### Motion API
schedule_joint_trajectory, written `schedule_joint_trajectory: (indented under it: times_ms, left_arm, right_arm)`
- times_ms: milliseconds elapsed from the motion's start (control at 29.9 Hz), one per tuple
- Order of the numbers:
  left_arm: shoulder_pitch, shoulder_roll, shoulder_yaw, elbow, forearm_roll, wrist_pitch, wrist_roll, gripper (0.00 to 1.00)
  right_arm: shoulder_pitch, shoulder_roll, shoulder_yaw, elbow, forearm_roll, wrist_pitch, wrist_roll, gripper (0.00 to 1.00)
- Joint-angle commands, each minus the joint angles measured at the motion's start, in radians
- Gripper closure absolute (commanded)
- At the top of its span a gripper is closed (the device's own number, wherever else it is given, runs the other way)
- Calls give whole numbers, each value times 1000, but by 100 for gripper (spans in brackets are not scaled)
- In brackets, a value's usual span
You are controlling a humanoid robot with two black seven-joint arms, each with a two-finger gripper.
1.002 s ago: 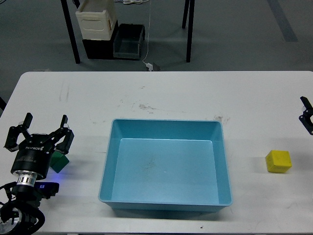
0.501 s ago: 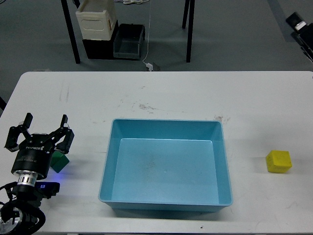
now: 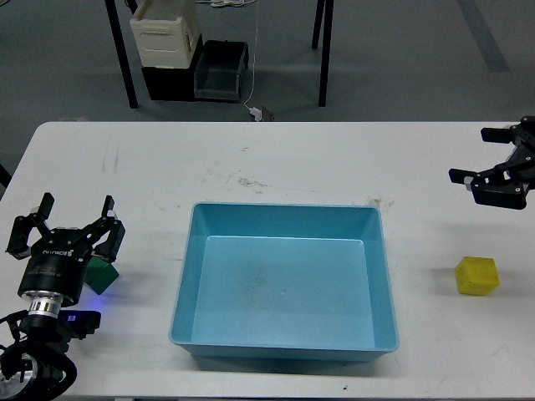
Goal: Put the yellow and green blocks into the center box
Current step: 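Lower the open right gripper down onto the yellow cube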
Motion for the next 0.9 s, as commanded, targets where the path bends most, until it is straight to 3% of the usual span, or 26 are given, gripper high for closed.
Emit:
schedule_joint_trajectory:
  times_ms: [0,368,869]
  left_arm:
    - [-2,-10,1,6,0,0,0,0]
    - [0,-15,1,12,0,2,0,0]
    - [-2,-24,-2,18,0,2,0,0]
  right_arm:
    - [32,-18,-96,28,-121,1,-1,4]
    - [32,-11,-246,20,-210,3,-1,2]
    - [-10,124,-300,-95,-210,82,-1,1]
